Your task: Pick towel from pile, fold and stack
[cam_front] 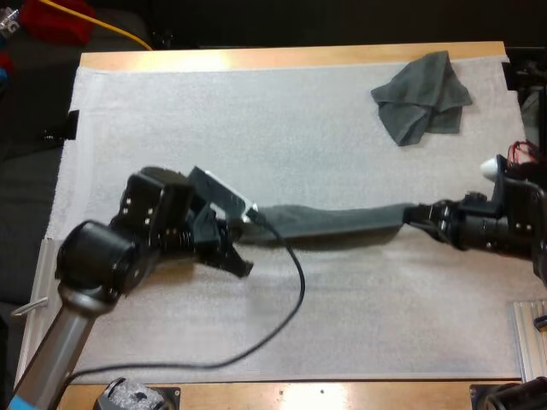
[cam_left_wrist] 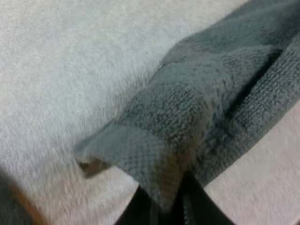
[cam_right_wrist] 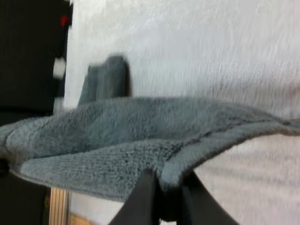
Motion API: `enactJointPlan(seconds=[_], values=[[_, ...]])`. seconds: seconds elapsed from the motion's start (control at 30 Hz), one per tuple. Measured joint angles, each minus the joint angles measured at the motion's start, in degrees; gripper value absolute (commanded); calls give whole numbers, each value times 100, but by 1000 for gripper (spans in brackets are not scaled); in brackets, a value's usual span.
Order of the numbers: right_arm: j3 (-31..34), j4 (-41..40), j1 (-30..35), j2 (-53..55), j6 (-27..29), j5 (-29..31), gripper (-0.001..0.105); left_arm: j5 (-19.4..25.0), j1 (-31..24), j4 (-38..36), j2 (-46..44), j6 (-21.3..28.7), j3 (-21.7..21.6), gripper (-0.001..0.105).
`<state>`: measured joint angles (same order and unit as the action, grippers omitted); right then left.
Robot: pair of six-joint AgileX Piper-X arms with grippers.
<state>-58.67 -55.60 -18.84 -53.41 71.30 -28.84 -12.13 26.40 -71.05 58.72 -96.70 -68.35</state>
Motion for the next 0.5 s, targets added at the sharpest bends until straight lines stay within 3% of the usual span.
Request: enactJointPlan(seconds=[0.23,0.5], values=[[0,-487,-986,430,-66,582,1,649,782,-700,-364,-267,0,0],[0,-926,-2117,859,-676,1279,1,1108,1690,-1424,-468,-687,0,0]])
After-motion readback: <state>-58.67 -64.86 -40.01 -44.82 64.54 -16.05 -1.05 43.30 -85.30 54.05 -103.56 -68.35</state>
